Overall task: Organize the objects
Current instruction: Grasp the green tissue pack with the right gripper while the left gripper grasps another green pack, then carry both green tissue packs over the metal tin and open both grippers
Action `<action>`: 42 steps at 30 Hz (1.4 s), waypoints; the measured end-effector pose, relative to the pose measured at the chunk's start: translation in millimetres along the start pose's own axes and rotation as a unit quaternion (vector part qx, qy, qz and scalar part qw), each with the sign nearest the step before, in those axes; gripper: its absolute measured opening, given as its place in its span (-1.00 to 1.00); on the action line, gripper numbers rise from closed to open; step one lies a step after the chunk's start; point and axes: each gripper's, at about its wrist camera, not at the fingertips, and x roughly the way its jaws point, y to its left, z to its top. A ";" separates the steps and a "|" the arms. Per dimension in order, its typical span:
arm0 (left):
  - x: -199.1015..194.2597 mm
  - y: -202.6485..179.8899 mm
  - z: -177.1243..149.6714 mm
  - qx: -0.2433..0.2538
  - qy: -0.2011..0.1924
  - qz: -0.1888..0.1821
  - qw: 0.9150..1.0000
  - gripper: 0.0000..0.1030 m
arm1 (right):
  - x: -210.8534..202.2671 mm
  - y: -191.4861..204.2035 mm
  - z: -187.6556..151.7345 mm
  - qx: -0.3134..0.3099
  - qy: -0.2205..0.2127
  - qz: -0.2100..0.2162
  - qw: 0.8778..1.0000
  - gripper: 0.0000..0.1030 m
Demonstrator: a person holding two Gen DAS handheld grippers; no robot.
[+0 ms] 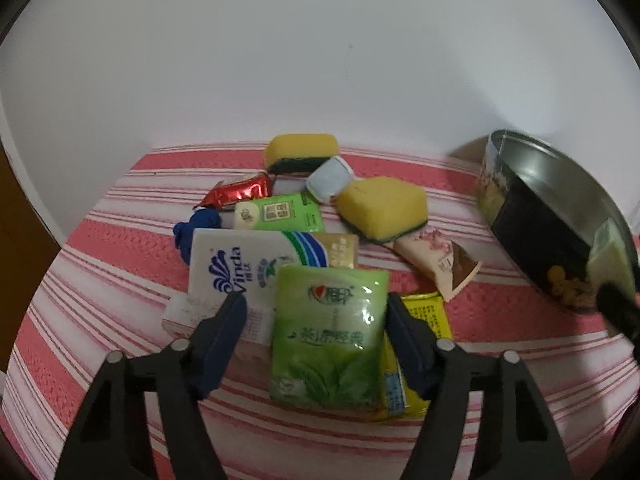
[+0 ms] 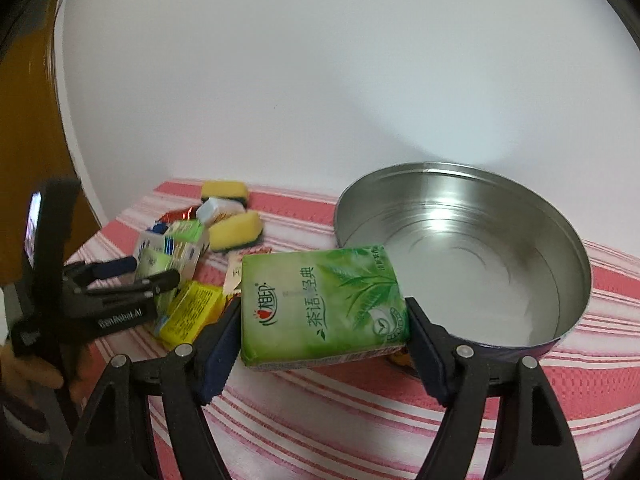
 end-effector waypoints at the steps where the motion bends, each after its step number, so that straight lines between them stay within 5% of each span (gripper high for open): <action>1: -0.3 -2.1 -0.8 0.008 -0.004 0.002 1.000 0.23 | -0.5 0.6 0.3 0.000 -0.002 -0.001 1.000 0.51; 2: -0.9 -4.0 -1.1 0.016 -0.007 0.000 1.000 0.00 | -2.8 2.3 0.9 -0.001 -0.002 -0.002 1.000 0.51; 8: -10.7 -7.0 -1.9 0.012 -0.028 -0.002 1.000 0.01 | -17.5 -1.5 1.6 -0.001 -0.030 -0.005 1.000 0.51; 14: -42.6 2.2 6.5 -0.020 -0.115 0.009 0.993 0.01 | -39.0 -12.8 10.4 0.013 -0.080 -0.024 0.996 0.51; 19: -65.1 -2.6 16.0 -0.034 -0.157 -0.027 0.987 0.01 | -53.9 -34.3 24.0 0.020 -0.116 -0.068 0.991 0.51; 31: -73.9 -110.8 53.0 0.030 -0.157 -0.113 0.981 0.01 | -45.5 -116.4 27.4 0.046 -0.103 -0.206 0.972 0.51; 42: -30.6 -196.5 66.7 0.075 -0.107 -0.137 0.982 0.01 | -29.6 -150.3 19.6 0.063 -0.054 -0.238 0.968 0.51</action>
